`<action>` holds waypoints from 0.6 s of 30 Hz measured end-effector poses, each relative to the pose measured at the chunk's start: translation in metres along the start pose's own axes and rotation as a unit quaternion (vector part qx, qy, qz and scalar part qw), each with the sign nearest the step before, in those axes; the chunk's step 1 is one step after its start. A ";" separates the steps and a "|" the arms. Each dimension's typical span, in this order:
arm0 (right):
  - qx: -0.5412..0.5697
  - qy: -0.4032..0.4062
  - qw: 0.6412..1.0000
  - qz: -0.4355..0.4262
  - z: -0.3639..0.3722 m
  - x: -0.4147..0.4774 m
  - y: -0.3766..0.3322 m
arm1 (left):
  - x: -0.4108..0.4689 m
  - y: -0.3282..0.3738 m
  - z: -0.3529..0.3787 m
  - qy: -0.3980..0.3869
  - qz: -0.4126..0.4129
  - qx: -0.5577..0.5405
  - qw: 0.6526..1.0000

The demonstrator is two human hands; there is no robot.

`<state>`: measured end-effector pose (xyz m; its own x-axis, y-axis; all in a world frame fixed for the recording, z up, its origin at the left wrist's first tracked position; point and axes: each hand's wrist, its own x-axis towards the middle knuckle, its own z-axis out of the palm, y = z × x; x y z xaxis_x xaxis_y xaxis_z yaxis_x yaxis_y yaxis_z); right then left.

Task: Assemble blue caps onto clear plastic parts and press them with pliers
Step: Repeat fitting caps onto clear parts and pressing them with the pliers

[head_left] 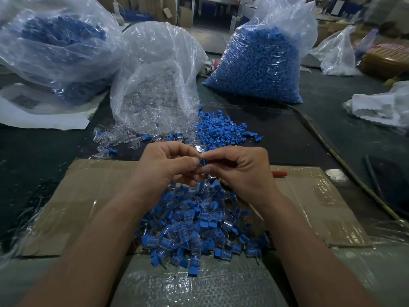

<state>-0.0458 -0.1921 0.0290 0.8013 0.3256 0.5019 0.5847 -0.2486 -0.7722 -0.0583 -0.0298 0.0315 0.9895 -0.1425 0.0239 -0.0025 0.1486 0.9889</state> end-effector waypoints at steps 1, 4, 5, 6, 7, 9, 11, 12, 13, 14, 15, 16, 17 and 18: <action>-0.004 0.002 1.000 -0.003 0.000 0.000 0.000 | 0.000 0.000 0.000 0.002 0.000 -0.002 1.000; -0.010 0.003 1.000 -0.006 -0.001 0.000 0.001 | -0.001 0.000 0.001 0.002 0.000 -0.008 1.000; -0.009 0.002 1.000 -0.007 -0.001 0.000 0.001 | -0.001 0.000 0.001 0.001 0.000 -0.010 1.000; -0.008 0.000 1.000 -0.009 -0.001 0.000 0.001 | -0.001 0.000 0.001 0.002 0.001 -0.009 1.000; -0.010 -0.003 1.000 -0.012 -0.002 0.000 0.001 | -0.001 0.000 0.001 0.003 0.001 -0.005 1.000; -0.022 -0.013 1.000 -0.014 -0.002 0.000 0.000 | 0.000 -0.001 0.002 0.006 0.003 0.012 1.000; -0.027 -0.030 0.999 0.005 -0.002 0.000 -0.001 | 0.000 -0.002 0.002 0.009 0.000 0.024 1.000; -0.027 -0.035 0.999 0.028 -0.004 0.001 -0.002 | 0.000 -0.003 0.001 0.010 -0.001 0.024 1.000; -0.034 -0.038 0.997 0.058 -0.008 0.002 -0.003 | 0.001 -0.004 0.001 0.013 0.000 0.022 1.000; -0.055 -0.041 0.993 0.091 -0.014 0.004 -0.003 | 0.001 -0.004 0.000 0.019 0.004 0.020 1.000; -0.085 -0.048 0.987 0.125 -0.022 0.005 -0.001 | 0.002 -0.004 -0.002 0.025 0.009 0.018 0.999; -0.117 -0.058 0.979 0.158 -0.031 0.005 0.002 | 0.002 -0.004 -0.004 0.033 0.013 0.015 0.999; -0.147 -0.070 0.968 0.190 -0.041 0.005 0.005 | 0.003 -0.004 -0.006 0.040 0.015 0.009 0.999; -0.175 -0.084 0.955 0.224 -0.051 0.005 0.009 | 0.004 -0.004 -0.008 0.047 0.016 0.004 0.999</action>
<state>-0.0302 -0.2390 0.0440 0.9665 0.2500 0.0590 0.2182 -0.6780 -0.7019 -0.0533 -0.0234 0.0265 0.9980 -0.0457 0.0428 -0.0358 0.1436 0.9890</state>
